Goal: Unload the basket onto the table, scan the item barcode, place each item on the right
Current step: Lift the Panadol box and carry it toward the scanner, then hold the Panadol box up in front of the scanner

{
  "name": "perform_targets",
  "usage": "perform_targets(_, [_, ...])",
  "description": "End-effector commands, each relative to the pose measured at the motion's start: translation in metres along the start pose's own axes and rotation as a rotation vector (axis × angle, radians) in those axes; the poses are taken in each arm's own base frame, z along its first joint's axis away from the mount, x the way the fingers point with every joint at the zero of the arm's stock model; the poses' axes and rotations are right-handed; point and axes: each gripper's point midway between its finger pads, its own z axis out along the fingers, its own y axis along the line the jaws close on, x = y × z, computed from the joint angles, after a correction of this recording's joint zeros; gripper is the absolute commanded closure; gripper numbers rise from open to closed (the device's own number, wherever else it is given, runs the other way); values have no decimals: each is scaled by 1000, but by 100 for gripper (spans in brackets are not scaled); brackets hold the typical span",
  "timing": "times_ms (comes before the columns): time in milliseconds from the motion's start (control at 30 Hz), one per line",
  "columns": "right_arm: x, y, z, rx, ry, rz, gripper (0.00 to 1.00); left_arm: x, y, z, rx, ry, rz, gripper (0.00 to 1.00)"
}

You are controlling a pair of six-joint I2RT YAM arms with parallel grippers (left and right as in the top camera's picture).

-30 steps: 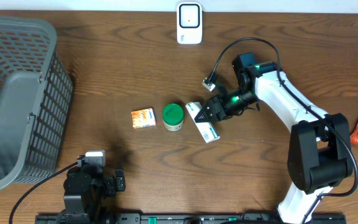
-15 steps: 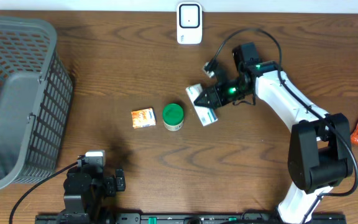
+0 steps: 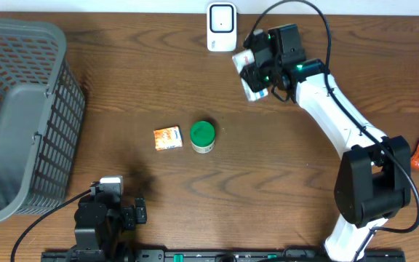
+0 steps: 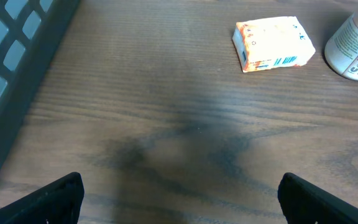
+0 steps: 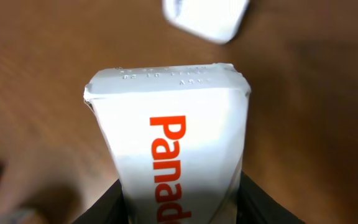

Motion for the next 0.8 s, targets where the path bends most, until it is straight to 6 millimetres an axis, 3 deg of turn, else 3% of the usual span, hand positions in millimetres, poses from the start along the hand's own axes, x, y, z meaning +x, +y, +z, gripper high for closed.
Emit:
perform_targets(0, [-30,-23,-11,174,-89,-68,61,3,2,0,-11,13,-10,1])
perform_targets(300, [-79,-47,-5,342,-185,-204,63,3,2,0,-11,13,-10,1])
perform_targets(500, [-119,-41,25,445,-175,-339,64,3,2,0,-11,13,-10,1])
perform_targets(633, [-145,-45,51,678,-146,-550,64,3,2,0,-11,13,-10,1])
perform_targets(767, [-154,-53,69,853,-126,-691,65,3,2,0,-11,13,-10,1])
